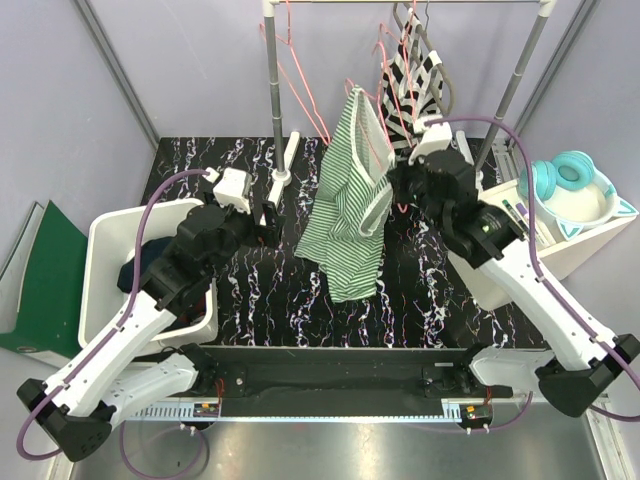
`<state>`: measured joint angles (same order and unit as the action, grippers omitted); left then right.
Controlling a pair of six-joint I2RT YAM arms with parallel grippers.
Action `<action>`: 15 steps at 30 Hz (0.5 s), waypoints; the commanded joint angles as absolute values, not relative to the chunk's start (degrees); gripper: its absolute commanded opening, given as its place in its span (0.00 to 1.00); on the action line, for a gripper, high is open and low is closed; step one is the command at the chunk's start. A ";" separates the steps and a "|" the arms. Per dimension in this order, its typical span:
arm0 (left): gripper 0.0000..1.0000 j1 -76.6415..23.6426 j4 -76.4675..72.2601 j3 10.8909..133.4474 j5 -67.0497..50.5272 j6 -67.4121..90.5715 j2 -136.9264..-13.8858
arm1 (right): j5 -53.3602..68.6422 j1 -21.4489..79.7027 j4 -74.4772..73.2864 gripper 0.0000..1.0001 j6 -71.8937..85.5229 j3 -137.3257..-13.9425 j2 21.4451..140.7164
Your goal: Place the tank top on the hanger
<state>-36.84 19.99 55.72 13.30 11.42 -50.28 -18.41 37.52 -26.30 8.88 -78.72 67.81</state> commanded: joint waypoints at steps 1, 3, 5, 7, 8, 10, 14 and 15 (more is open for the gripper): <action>0.99 -36.65 17.05 55.90 13.71 10.63 -48.69 | -13.45 34.55 -22.24 0.00 6.24 -86.74 71.53; 0.99 -36.65 17.05 55.90 13.71 10.63 -48.78 | -12.05 33.58 -22.15 0.00 5.80 -89.63 73.99; 0.99 -36.65 17.14 55.90 13.54 10.72 -48.78 | -11.17 32.87 -22.15 0.00 5.45 -92.62 76.27; 0.99 -36.65 17.14 55.90 13.45 10.72 -48.78 | -10.02 31.74 -22.24 0.00 5.01 -94.82 77.78; 0.99 -36.65 17.05 55.90 13.36 10.72 -48.78 | -9.50 31.29 -22.15 0.00 4.66 -95.97 78.48; 0.99 -36.65 17.05 55.90 13.36 10.72 -48.69 | -8.09 30.59 -22.23 0.00 4.31 -99.57 80.59; 0.99 -36.65 17.14 55.90 13.71 10.55 -48.34 | -5.72 30.06 -22.15 0.00 3.78 -105.02 84.10; 0.99 -36.56 17.05 55.90 13.80 10.55 -48.25 | -4.76 30.15 -22.15 0.00 3.87 -107.03 85.59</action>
<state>-36.84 19.84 55.72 13.30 11.40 -49.58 -9.06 30.48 -26.48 5.37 -99.29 83.50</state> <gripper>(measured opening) 0.988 0.033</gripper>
